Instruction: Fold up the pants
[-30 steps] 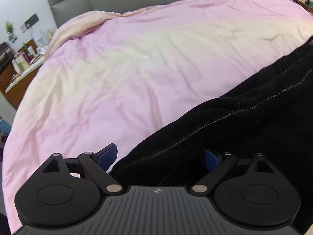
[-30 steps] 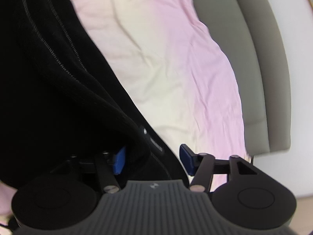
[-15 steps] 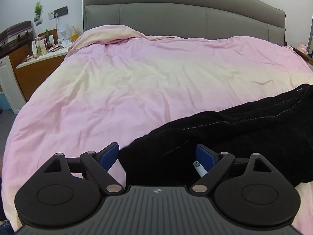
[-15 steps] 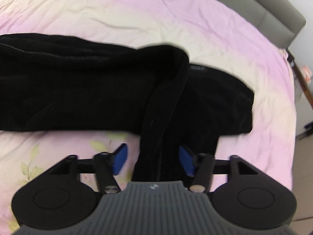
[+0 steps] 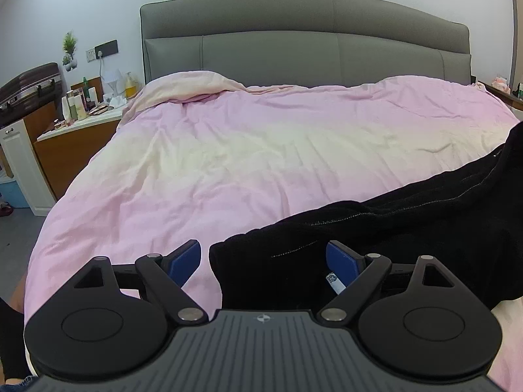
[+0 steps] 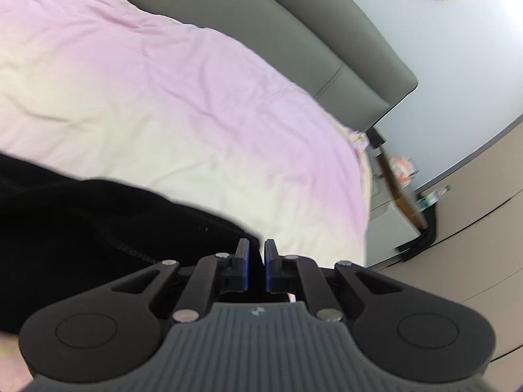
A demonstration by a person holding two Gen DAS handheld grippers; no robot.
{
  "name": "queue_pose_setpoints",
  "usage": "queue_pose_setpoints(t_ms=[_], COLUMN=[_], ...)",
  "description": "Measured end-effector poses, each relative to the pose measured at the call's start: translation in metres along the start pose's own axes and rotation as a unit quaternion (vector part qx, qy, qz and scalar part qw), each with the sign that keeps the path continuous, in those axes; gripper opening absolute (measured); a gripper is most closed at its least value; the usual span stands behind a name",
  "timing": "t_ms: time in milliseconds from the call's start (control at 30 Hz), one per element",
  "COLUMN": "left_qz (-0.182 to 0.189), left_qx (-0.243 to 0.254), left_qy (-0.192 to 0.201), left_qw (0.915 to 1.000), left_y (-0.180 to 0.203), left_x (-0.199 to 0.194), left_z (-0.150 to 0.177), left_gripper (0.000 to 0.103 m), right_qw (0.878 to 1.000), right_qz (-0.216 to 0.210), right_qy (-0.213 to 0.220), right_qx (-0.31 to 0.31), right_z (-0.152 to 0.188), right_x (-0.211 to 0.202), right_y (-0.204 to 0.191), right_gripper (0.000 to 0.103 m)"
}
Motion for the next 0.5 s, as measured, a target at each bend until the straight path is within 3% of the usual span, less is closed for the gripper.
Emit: queue_pose_setpoints(t_ms=[67, 133, 200, 267, 367, 500], left_qz=[-0.004, -0.008, -0.013, -0.016, -0.019, -0.031], left_qx=[0.003, 0.002, 0.002, 0.006, -0.001, -0.013], left_qy=[-0.008, -0.015, -0.014, -0.013, -0.019, -0.032], left_qw=[1.0, 0.9999, 0.9998, 0.9998, 0.9996, 0.9989], left_y=[-0.002, -0.005, -0.009, -0.012, -0.017, -0.025], left_x=[0.003, 0.004, 0.002, 0.001, 0.0, -0.007], left_z=[0.005, 0.006, 0.005, 0.003, 0.003, 0.01], left_gripper=[0.101, 0.101, 0.101, 0.101, 0.101, 0.101], right_qw=[0.998, 0.989, 0.988, 0.993, 0.997, 0.988], right_qz=[0.063, 0.138, 0.151, 0.102, -0.004, -0.127], right_qy=[-0.007, -0.042, -0.031, -0.008, 0.019, 0.026], right_qx=[-0.026, -0.037, 0.006, 0.058, 0.068, 0.086], right_z=[-0.012, -0.016, -0.018, -0.037, -0.048, -0.062], right_x=[0.028, 0.051, 0.045, 0.036, 0.017, -0.012], right_y=[0.009, 0.03, 0.029, 0.014, -0.051, -0.14], right_gripper=[0.001, 0.032, 0.034, 0.034, 0.034, 0.034])
Point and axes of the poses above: each gripper's, at about its wrist camera, not at the fingertips, and x roughly the way its jaws point, y to its right, z to its underside, the point moved 5 cm from there along x, roughly the way its jaws point, and after that the axes turned 10 degrees about y, right-handed, at the moved point
